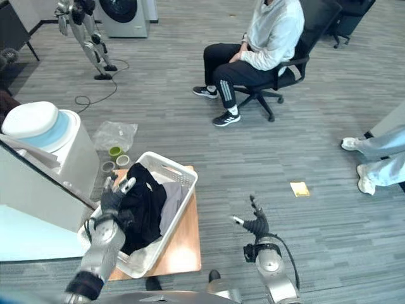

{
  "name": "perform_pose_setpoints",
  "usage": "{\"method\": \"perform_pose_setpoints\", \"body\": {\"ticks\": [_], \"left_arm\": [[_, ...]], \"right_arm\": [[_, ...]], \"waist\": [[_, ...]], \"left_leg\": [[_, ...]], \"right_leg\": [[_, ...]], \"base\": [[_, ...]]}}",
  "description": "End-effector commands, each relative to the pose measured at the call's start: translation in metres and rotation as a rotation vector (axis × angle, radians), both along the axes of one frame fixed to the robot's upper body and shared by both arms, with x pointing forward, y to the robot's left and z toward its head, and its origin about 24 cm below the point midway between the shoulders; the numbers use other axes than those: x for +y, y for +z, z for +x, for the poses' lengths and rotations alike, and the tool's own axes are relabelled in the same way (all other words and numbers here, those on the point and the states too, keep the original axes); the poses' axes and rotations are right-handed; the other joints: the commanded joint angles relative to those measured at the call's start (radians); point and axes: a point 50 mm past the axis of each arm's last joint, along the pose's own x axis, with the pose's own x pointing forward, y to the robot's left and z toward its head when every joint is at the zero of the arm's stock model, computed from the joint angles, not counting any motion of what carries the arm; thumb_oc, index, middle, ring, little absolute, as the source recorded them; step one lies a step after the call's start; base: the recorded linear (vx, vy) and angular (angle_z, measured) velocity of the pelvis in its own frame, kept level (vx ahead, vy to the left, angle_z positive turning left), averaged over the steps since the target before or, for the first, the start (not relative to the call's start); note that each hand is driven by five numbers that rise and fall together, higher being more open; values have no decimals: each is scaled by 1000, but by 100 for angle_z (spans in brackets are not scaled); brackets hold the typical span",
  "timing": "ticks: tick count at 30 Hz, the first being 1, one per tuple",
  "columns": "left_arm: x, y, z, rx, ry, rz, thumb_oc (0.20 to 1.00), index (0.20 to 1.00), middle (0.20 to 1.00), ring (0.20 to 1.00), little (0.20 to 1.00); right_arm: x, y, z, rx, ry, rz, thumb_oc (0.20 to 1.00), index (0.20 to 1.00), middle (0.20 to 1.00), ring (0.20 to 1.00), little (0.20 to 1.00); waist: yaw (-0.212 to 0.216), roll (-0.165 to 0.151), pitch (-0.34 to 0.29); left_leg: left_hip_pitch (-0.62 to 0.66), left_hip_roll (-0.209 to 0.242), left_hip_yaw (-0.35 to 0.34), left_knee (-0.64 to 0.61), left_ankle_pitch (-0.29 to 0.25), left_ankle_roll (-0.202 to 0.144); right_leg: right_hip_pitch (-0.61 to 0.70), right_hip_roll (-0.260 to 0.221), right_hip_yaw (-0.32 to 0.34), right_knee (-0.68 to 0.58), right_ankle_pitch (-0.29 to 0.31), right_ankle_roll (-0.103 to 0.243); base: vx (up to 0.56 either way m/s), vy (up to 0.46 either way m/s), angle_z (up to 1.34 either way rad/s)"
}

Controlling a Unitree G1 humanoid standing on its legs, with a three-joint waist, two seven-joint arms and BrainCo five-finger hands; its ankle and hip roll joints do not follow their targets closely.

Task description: Pick up bed clothes into laundry basket.

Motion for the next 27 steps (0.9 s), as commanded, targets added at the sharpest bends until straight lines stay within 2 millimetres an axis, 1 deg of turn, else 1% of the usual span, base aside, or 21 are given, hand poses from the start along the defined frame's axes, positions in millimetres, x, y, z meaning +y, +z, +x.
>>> {"method": "perform_pose_setpoints", "body": {"ticks": [1, 6, 7, 9, 10, 12, 15, 16, 18, 20, 21, 22, 24, 25, 26, 27], "left_arm": [[-1, 36, 26, -205, -78, 45, 1000, 1000, 1000, 1000, 1000], [8, 48, 10, -269, -95, 104, 1000, 1000, 1000, 1000, 1000], [8, 48, 10, -268, -95, 104, 1000, 1000, 1000, 1000, 1000], [11, 55, 8, -297, -108, 165, 1000, 1000, 1000, 1000, 1000], [2, -12, -30, 67, -161, -21, 1000, 1000, 1000, 1000, 1000], [3, -10, -29, 60, -155, -24, 1000, 1000, 1000, 1000, 1000], [5, -11, -31, 63, -136, -32, 1000, 1000, 1000, 1000, 1000], [6, -11, -31, 64, -138, -21, 1000, 1000, 1000, 1000, 1000], [11, -6, -27, 51, -130, 21, 1000, 1000, 1000, 1000, 1000], [15, 4, -20, 6, -125, 60, 1000, 1000, 1000, 1000, 1000], [15, 4, -20, 6, -125, 60, 1000, 1000, 1000, 1000, 1000], [16, 20, -13, -71, -122, 86, 1000, 1000, 1000, 1000, 1000], [16, 34, -8, -139, -126, 105, 1000, 1000, 1000, 1000, 1000], [17, 53, -1, -225, -120, 140, 1000, 1000, 1000, 1000, 1000], [17, 53, -1, -224, -120, 141, 1000, 1000, 1000, 1000, 1000], [17, 61, -1, -262, -118, 151, 1000, 1000, 1000, 1000, 1000]], "right_arm": [[-11, 29, 16, -162, 14, -16, 1000, 1000, 1000, 1000, 1000], [-8, 36, 17, -196, 51, -11, 1000, 1000, 1000, 1000, 1000], [-8, 36, 17, -196, 51, -11, 1000, 1000, 1000, 1000, 1000], [-6, 40, 18, -217, 67, -1, 1000, 1000, 1000, 1000, 1000], [-8, 3, 20, 42, 26, 143, 1000, 1000, 1000, 1000, 1000], [-7, 3, 21, 43, 35, 137, 1000, 1000, 1000, 1000, 1000], [-5, 7, 24, 25, 50, 130, 1000, 1000, 1000, 1000, 1000], [-4, 11, 26, 5, 60, 122, 1000, 1000, 1000, 1000, 1000], [-6, 23, 32, -48, 72, 87, 1000, 1000, 1000, 1000, 1000], [-9, 34, 37, -98, 70, 53, 1000, 1000, 1000, 1000, 1000], [-9, 34, 37, -98, 70, 53, 1000, 1000, 1000, 1000, 1000], [-13, 51, 39, -180, 55, 10, 1000, 1000, 1000, 1000, 1000], [-19, 65, 39, -244, 36, -12, 1000, 1000, 1000, 1000, 1000], [-20, 80, 37, -318, 27, -16, 1000, 1000, 1000, 1000, 1000], [-20, 80, 37, -318, 27, -16, 1000, 1000, 1000, 1000, 1000], [-18, 86, 35, -352, 38, -11, 1000, 1000, 1000, 1000, 1000]], "waist": [[37, 26, 10], [80, 21, 9], [80, 21, 8], [96, 18, 10], [74, 73, 31], [74, 73, 31], [81, 72, 23], [85, 72, 21], [91, 71, 15], [102, 71, 13], [101, 71, 13], [115, 71, 12], [122, 70, 19], [133, 70, 31], [133, 70, 30], [140, 72, 35]], "left_leg": [[92, 8, -53, 14, -128, -15], [96, 7, -68, 14, -130, -12], [96, 7, -68, 14, -130, -12], [99, 8, -76, 14, -130, -10], [54, 33, 16, 49, -65, -33], [62, 34, 14, 43, -58, -35], [77, 40, 10, 29, -53, -37], [78, 41, 8, 27, -52, -38], [79, 44, 1, 23, -49, -40], [80, 44, -5, 21, -51, -39], [80, 44, -6, 21, -51, -39], [83, 46, -15, 15, -53, -40], [76, 47, -23, 15, -53, -40], [61, 49, -34, 15, -50, -41], [59, 49, -34, 15, -50, -41], [53, 51, -40, 16, -52, -41]], "right_leg": [[7, -23, -102, 21, -14, 15], [17, -22, -119, 21, -16, 15], [17, -22, -119, 21, -16, 15], [23, -20, -124, 21, -20, 14], [-6, -35, -148, 21, -38, -11], [-1, -33, -153, 21, -38, -12], [10, -30, -163, 21, -40, -14], [14, -28, -167, 21, -41, -14], [21, -29, -180, 21, -44, -12], [26, -31, -193, 21, -45, -10], [26, -31, -193, 21, -45, -10], [32, -33, -209, 21, -47, -7], [28, -33, -217, 21, -44, -4], [17, -35, -226, 21, -42, -2], [17, -35, -227, 21, -42, -2], [16, -36, -235, 21, -44, -1]], "base": [[12, 2, 28], [16, 6, 15], [29, -1, 14], [34, 4, 7], [0, 0, 0], [-4, -20, -2], [-1, -28, -1], [0, 0, 0], [3, -11, 12], [11, 7, 13], [59, 13, 13], [67, 10, 12], [18, 8, 26], [-46, 2, 40], [-72, -2, 32], [-25, -7, 23]]}}
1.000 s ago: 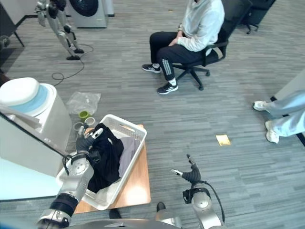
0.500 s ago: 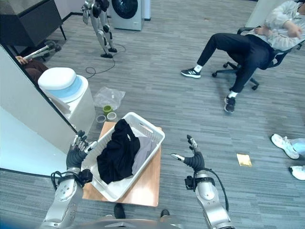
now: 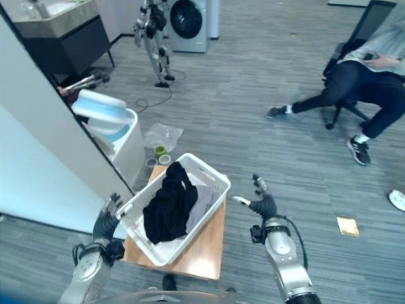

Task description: Pick up bed clothes into laundry basket.

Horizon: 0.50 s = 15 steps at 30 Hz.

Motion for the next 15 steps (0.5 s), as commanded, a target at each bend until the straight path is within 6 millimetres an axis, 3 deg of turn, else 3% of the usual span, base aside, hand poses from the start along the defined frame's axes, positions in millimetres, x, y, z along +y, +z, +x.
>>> {"method": "perform_pose_setpoints", "body": {"ticks": [1, 9, 11, 15], "left_arm": [[5, 31, 26, -191, 2, 82, 1000, 1000, 1000, 1000, 1000], [3, 43, 29, -257, 21, 69, 1000, 1000, 1000, 1000, 1000], [6, 42, 27, -253, 38, 66, 1000, 1000, 1000, 1000, 1000], [10, 24, 15, -172, 46, 34, 1000, 1000, 1000, 1000, 1000]], "right_arm": [[-1, 37, 13, -212, 14, -30, 1000, 1000, 1000, 1000, 1000], [10, 67, 17, -355, 87, -76, 1000, 1000, 1000, 1000, 1000], [12, 67, 18, -349, 109, -72, 1000, 1000, 1000, 1000, 1000], [17, 46, 15, -247, 134, -30, 1000, 1000, 1000, 1000, 1000]], "waist": [[21, 5, 50], [22, 1, 106], [15, -2, 114], [-4, -11, 84]], "left_leg": [[88, 70, 32, 16, -74, -62], [71, 73, 27, 38, -72, -64], [78, 75, 33, 44, -74, -65], [111, 72, 45, 26, -70, -63]], "right_leg": [[-12, -20, -117, 21, -33, -5], [-11, -20, -123, 21, -41, -17], [-5, -20, -118, 21, -43, -22], [24, -16, -114, 21, -52, -23]], "base": [[-20, -12, 17], [-66, -18, 5], [-19, -14, 0], [25, -1, -9]]}}
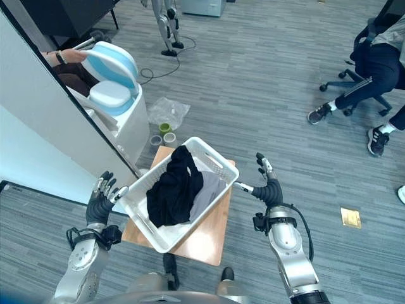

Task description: Pick up bed clothes into laundry basket.

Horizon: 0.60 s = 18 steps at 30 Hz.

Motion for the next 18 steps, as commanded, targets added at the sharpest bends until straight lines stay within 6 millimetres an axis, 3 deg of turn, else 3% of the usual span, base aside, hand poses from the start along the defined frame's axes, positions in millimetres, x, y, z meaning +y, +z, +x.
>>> {"method": "perform_pose_setpoints", "body": {"ticks": [1, 18], "left_arm": [[5, 8, 10, -82, -1, 24, 1000, 1000, 1000, 1000, 1000], [1, -5, 3, -13, -44, 18, 1000, 1000, 1000, 1000, 1000]], "right_arm": [[3, 22, 10, -118, 45, 17, 1000, 1000, 1000, 1000, 1000], [2, 1, 1, -20, 31, 33, 1000, 1000, 1000, 1000, 1000]], "waist": [[-18, 12, -27], [-31, 22, -63]], "left_leg": [[92, 76, 42, 19, -81, -67], [131, 64, 34, 8, -104, -57]], "right_leg": [[7, -12, -103, 20, -54, -26], [26, -15, -93, 20, -53, -22]], "base": [[-14, 3, -9], [1, 4, -1]]}}
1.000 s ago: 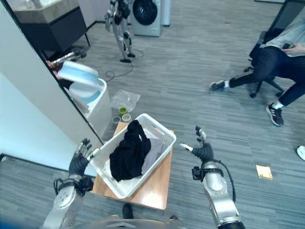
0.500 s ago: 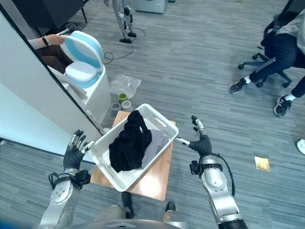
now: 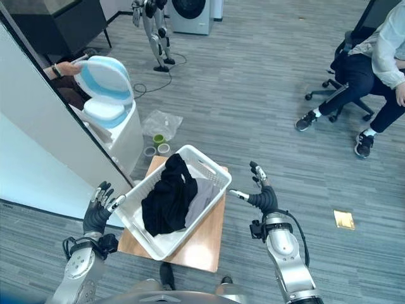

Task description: Pick up bed clothes into laundry basket.

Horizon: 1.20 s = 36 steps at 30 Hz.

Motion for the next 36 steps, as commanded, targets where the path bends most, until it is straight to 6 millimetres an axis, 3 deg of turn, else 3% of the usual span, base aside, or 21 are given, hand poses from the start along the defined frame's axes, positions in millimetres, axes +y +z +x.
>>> {"method": "perform_pose_setpoints", "body": {"ticks": [1, 36], "left_arm": [[-3, 12, 16, -92, -32, 18, 1000, 1000, 1000, 1000, 1000], [-15, 17, 27, -99, -121, 66, 1000, 1000, 1000, 1000, 1000]], "right_arm": [[0, 18, 13, -104, 12, 11, 1000, 1000, 1000, 1000, 1000], [-1, 1, 7, -26, -18, 3, 1000, 1000, 1000, 1000, 1000]], "waist": [[-10, 19, -23], [27, 8, -35]], "left_leg": [[78, 61, 30, 13, -95, -49], [58, 50, -8, 13, -105, -37]], "right_leg": [[-23, -17, -97, 20, -46, -19], [-52, -12, -114, 56, -32, -10]], "base": [[0, 0, 0], [-4, 1, 1]]}}
